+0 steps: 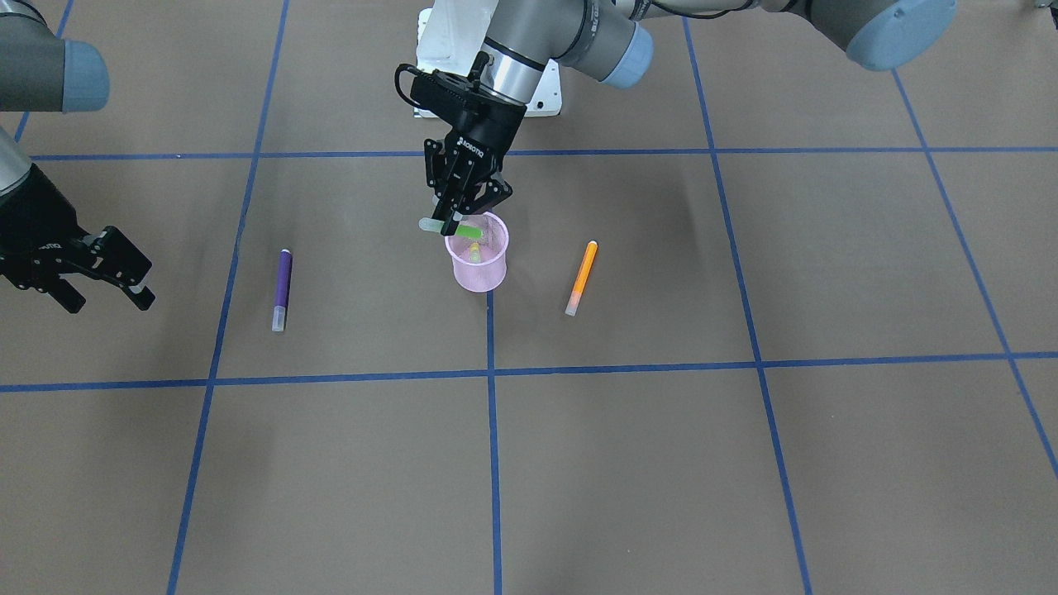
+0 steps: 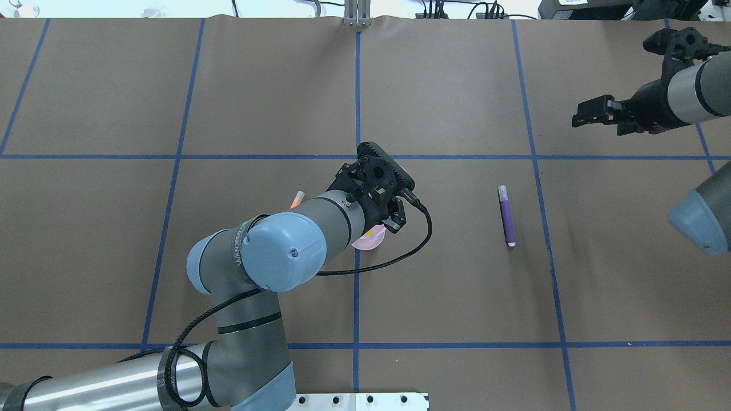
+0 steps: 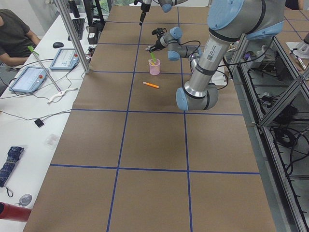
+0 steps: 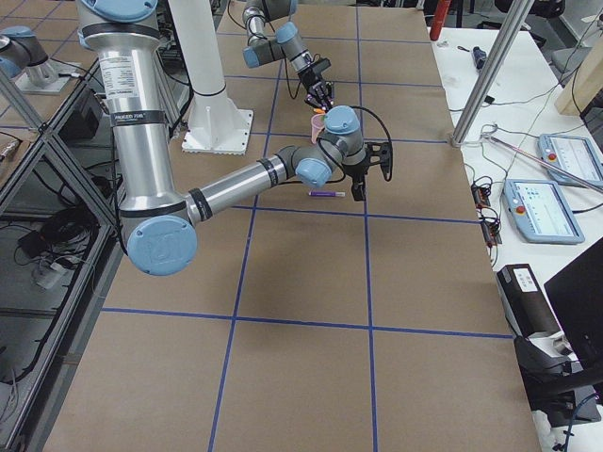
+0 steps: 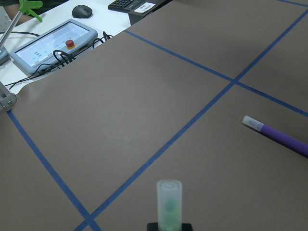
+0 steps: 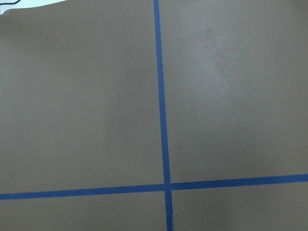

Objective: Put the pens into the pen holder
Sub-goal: 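Lower the green marker into the cup and open the left gripper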

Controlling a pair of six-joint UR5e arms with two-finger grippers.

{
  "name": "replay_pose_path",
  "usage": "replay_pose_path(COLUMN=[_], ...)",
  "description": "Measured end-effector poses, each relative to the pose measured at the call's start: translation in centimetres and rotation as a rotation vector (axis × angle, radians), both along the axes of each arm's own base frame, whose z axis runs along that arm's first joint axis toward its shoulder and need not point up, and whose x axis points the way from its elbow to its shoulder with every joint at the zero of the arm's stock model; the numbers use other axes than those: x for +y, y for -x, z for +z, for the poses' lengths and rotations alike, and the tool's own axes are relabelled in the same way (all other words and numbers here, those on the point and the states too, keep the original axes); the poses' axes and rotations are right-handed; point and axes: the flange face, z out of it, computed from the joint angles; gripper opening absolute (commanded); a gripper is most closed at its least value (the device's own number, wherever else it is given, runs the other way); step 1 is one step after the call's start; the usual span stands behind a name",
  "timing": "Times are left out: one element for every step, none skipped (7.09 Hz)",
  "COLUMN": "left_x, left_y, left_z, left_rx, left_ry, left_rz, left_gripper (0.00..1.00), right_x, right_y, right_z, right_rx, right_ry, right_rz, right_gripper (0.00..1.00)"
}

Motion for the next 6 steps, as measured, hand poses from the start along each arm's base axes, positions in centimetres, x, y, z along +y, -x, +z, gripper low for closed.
replay_pose_path(left_x=[-0.1, -0.1, 0.0, 0.0, 0.1, 0.1], left_y=[-0.1, 0.0, 0.2, 0.3, 0.4, 0.6], left_z=[0.4, 1.0, 1.5, 1.7, 1.8, 1.8], left_rx=[0.015, 0.023, 0.028, 0.035, 0.048, 0.065], left_ry=[-0.005, -0.002, 0.002, 0.009, 0.027, 0.047], left_rz=[-0.003, -0.004, -0.006, -0.007, -0.012, -0.019], left_gripper=[0.36, 0.49, 0.97, 1.00, 1.00, 1.00], right_x=[0.0, -0.1, -0.1, -0.1, -0.1, -0.1], right_y=[0.0, 0.0, 0.1, 0.1, 0.1, 0.2], right_z=[0.0, -0.1, -0.2, -0.3, -0.4, -0.4], right_rx=[0.000, -0.001, -0.003, -0.008, -0.012, -0.014], right_ry=[0.001, 0.000, 0.002, 0.009, 0.015, 0.018], right_rz=[0.000, 0.001, 0.004, 0.010, 0.015, 0.017], right_gripper=[0.99, 0.99, 0.99, 0.99, 0.99, 0.99])
